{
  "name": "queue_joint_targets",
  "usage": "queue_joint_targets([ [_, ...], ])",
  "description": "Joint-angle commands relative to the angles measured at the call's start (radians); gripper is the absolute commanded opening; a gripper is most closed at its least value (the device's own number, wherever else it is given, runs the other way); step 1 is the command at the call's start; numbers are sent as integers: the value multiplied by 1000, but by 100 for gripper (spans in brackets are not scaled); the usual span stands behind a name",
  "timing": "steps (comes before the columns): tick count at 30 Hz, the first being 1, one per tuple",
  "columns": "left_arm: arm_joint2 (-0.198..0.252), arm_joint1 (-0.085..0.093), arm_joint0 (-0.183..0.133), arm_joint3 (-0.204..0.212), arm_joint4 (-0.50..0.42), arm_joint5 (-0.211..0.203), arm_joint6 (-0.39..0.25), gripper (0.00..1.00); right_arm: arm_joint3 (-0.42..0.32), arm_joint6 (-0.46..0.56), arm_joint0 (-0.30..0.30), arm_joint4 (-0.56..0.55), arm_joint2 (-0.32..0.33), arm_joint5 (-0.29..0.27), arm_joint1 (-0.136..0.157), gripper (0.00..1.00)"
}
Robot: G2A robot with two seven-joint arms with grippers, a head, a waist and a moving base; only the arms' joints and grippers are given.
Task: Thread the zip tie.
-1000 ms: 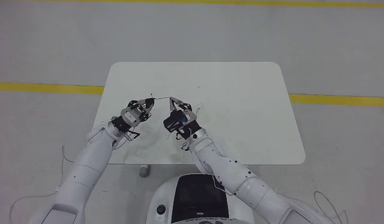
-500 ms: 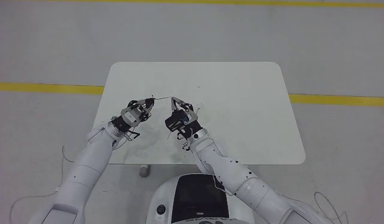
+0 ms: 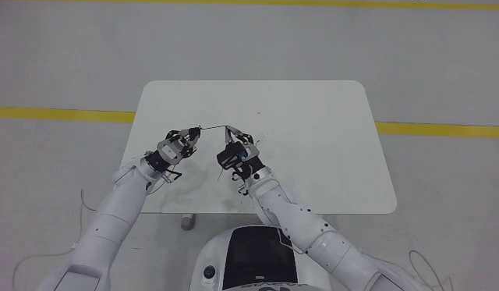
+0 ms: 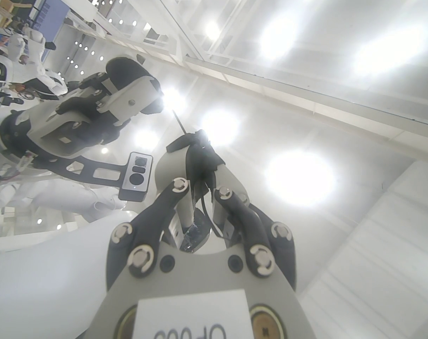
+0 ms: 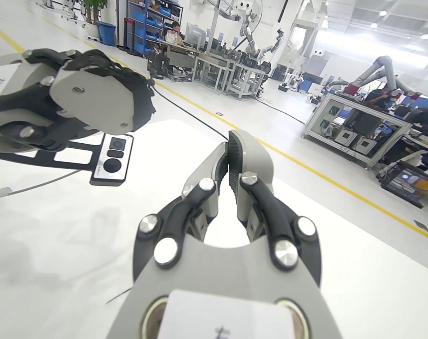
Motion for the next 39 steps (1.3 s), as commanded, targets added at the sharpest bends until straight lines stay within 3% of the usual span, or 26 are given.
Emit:
queue_joint_targets([
  [1, 0, 0, 0, 0, 0, 0, 0, 0, 0, 0, -2, 0, 3, 1, 0, 0],
  [23, 0, 0, 0, 0, 0, 0, 0, 0, 4, 4, -13, 0, 27, 0, -2, 0],
  [32, 0, 0, 0, 0, 0, 0, 0, 0, -13, -2, -46, 22, 85, -25, 3, 0],
  [36, 0, 0, 0, 0, 0, 0, 0, 0, -34, -15, -67, 39, 124, -66, 11, 29],
  [37, 0, 0, 0, 0, 0, 0, 0, 0, -39, -18, -72, 39, 132, -80, 14, 73],
  [38, 0, 0, 0, 0, 0, 0, 0, 0, -39, -18, -72, 39, 132, -80, 14, 100],
  [39, 0, 0, 0, 0, 0, 0, 0, 0, -39, -18, -72, 39, 132, -80, 14, 100],
])
